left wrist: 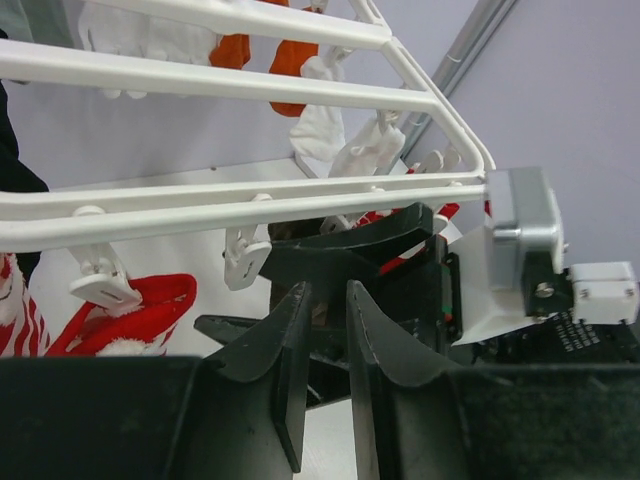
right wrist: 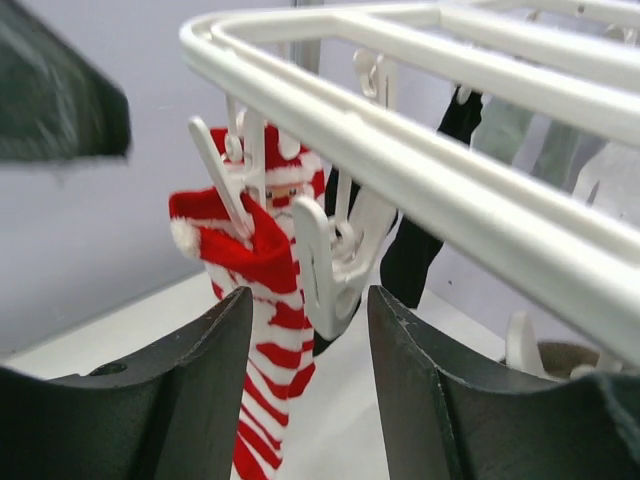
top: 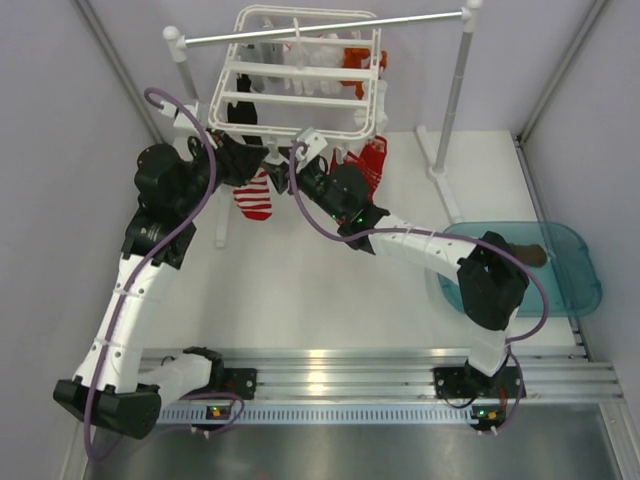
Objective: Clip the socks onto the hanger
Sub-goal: Open the clamp at the hanger.
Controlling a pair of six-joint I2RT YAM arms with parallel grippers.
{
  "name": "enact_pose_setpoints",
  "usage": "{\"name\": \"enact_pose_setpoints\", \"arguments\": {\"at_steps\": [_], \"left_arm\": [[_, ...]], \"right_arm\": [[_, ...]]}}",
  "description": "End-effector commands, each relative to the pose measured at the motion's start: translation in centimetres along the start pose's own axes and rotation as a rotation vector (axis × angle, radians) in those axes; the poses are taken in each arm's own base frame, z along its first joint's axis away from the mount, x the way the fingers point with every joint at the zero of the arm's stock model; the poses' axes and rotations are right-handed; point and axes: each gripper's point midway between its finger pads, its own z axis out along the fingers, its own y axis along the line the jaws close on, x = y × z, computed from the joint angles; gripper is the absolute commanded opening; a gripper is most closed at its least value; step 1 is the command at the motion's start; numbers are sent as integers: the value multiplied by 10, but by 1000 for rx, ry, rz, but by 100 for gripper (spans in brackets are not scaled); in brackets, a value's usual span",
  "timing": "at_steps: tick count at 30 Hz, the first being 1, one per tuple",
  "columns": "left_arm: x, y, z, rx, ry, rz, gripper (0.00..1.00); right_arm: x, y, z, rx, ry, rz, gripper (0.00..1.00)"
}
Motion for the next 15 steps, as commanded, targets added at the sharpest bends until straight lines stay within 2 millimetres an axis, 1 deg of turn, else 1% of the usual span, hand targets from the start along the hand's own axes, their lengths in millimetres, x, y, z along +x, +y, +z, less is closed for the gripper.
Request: {"name": "enact_pose_setpoints", "arguments": {"at_steps": [1,2,4,5,6,7,8,9,12,14,15], "left_arm": [[-4,1,-6,-19,-23,-16,26],[-4,2,-7,-23,-25,-20,27],[0,2,-7,-23,-14,-25,28],[0,3,-7,-26,-15,-27,30],[1,3,-7,-27,-14,-24,31],[0,3,-7,-25,-13,-21,31],[0,4,-6,-25,-13,-14,32],[1,3,-6,-20,-9,-8,33],[0,5,-4,-16,-3,29,35],[-2,6,-5,-12,-5,61,38],[-4,2,-6,10,-3,73,38]], "right_arm": [[-67,-7,8,6,-164,17,49],[-69,-7,9,4,-175,18,49],[-74,-8,9,7,-188,15,40],[-74,-3,9,-23,-190,7,35],[-72,2,8,-48,-183,3,24],[-75,3,7,-60,-184,-2,19],[-72,4,5,-73,-174,-4,15],[-71,10,3,-104,-166,-5,7],[-68,17,-2,-160,-139,-2,0],[-68,17,-5,-192,-129,14,0],[-67,19,-6,-210,-122,25,0]]}}
